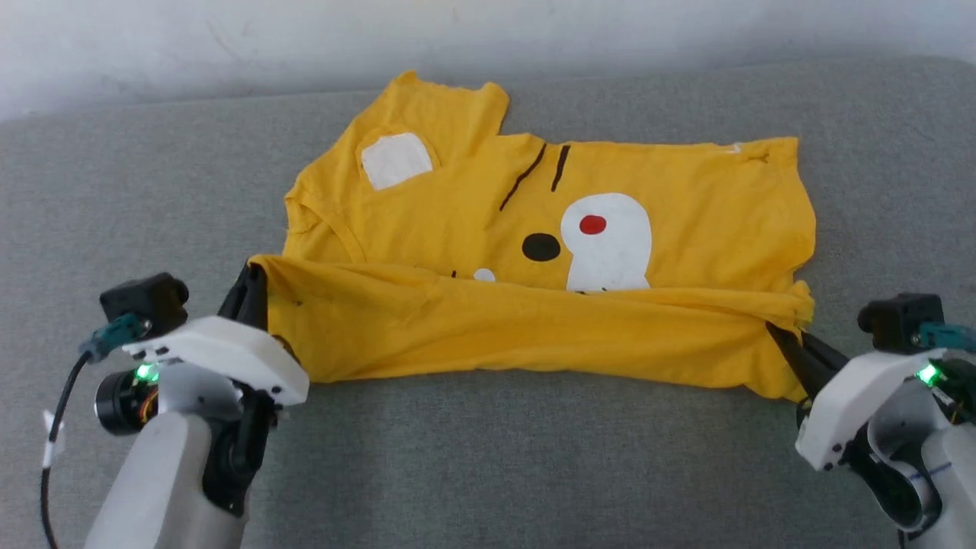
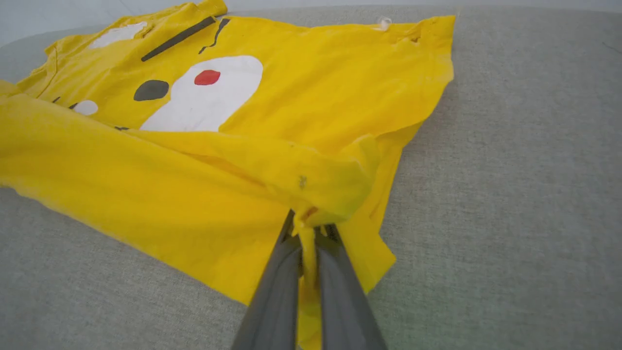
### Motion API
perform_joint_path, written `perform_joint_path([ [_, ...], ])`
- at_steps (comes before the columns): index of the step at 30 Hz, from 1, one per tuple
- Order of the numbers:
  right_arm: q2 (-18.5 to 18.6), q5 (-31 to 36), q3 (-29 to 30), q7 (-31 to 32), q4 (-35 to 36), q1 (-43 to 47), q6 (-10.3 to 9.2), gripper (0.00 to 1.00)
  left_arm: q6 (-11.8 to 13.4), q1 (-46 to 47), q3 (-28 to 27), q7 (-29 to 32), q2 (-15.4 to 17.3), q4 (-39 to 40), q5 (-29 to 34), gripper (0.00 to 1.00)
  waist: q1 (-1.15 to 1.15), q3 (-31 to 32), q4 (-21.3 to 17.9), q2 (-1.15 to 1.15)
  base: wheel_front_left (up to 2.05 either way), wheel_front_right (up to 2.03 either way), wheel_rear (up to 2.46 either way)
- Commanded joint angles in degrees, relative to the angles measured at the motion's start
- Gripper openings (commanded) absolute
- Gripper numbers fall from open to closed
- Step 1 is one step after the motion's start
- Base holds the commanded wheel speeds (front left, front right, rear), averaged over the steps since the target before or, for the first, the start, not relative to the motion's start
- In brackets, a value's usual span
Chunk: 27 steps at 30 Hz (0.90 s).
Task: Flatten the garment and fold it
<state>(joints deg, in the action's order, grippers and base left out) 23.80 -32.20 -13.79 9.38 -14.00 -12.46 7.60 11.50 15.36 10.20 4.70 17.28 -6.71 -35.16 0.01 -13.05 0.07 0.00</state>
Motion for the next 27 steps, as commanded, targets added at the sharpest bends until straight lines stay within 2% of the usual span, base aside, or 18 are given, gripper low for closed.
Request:
perform_joint_path([
  [1,0.1,0.3,-0.3,-0.3,-0.6,-1.4,-0.11,0.07,-0.5,1.3,0.1,-0.5,-0.3,-1.3,0.3,0.0,-0.01,-1.3,-0.9,0.0,0.0,0.0,0.0],
  [4,-0.3,0.5,-1.7,-1.6,-3.4,-4.2,-0.11,0.15,-1.6,4.7,0.3,-2.0,-1.1,-7.2,0.1,0.0,-0.01,-2.1,-1.3,0.0,0.0,0.0,0.0],
  [5,-0.8,0.3,-2.8,-2.8,-5.1,-5.8,-0.11,0.36,-2.5,6.5,0.6,-2.8,-1.8,-11.0,-0.2,0.0,-0.01,-2.5,-1.4,0.0,0.0,0.0,0.0],
  [6,-0.8,0.3,-2.8,-2.8,-5.1,-5.8,-0.11,0.36,-2.5,6.5,0.6,-2.8,-1.8,-11.0,-0.2,0.0,-0.01,-2.5,-1.4,0.0,0.0,0.0,0.0],
  [7,-1.0,0.3,-4.1,-4.1,-6.7,-7.0,-0.11,1.0,-3.6,8.1,0.9,-3.1,-2.5,-14.7,-0.8,0.46,-0.01,-2.6,-1.5,0.0,0.0,0.0,0.0],
  [8,-1.0,0.3,-4.1,-4.1,-6.7,-7.0,-0.11,1.0,-3.6,8.1,0.9,-3.1,-2.5,-14.7,-0.8,0.46,-0.01,-2.6,-1.5,0.0,0.0,0.0,0.0],
  [9,-1.1,0.2,-4.9,-5.0,-7.2,-7.5,-0.11,1.0,-4.1,8.8,1.0,-3.5,-2.8,-16.2,-1.0,0.91,-0.01,-2.6,-1.6,0.0,0.0,0.0,0.0],
  [10,-1.0,0.0,-6.3,-7.0,-7.7,-8.0,-0.11,1.0,-5.2,9.6,0.9,-4.2,-3.5,-18.9,-1.9,1.0,-0.01,-2.2,-1.5,0.0,0.0,0.0,0.0],
  [15,-0.6,0.3,-7.6,-11.9,-7.4,-7.0,-0.11,1.0,-6.7,9.5,0.1,-5.5,-3.8,-21.5,-3.3,1.0,-0.01,-0.3,-1.4,0.0,0.0,0.0,0.0],
  [19,-1.1,1.8,-6.3,-16.5,-5.3,-4.1,-0.11,1.0,-6.9,7.8,-0.7,-5.2,-2.2,-21.0,-4.0,1.0,-0.01,2.4,-1.5,0.0,0.0,0.0,0.0],
  [23,-2.2,4.0,-3.1,-18.1,-1.7,-0.4,-0.11,1.0,-6.9,5.6,-0.6,-0.1,1.0,-17.0,-4.5,1.0,-0.01,4.6,-1.6,0.0,0.0,0.0,0.0],
  [27,-3.9,7.0,0.4,-16.8,3.4,3.0,-0.11,1.0,-6.4,3.3,0.3,8.7,5.8,-10.8,-4.8,1.0,-0.01,5.0,-2.2,0.0,0.0,0.0,0.0],
])
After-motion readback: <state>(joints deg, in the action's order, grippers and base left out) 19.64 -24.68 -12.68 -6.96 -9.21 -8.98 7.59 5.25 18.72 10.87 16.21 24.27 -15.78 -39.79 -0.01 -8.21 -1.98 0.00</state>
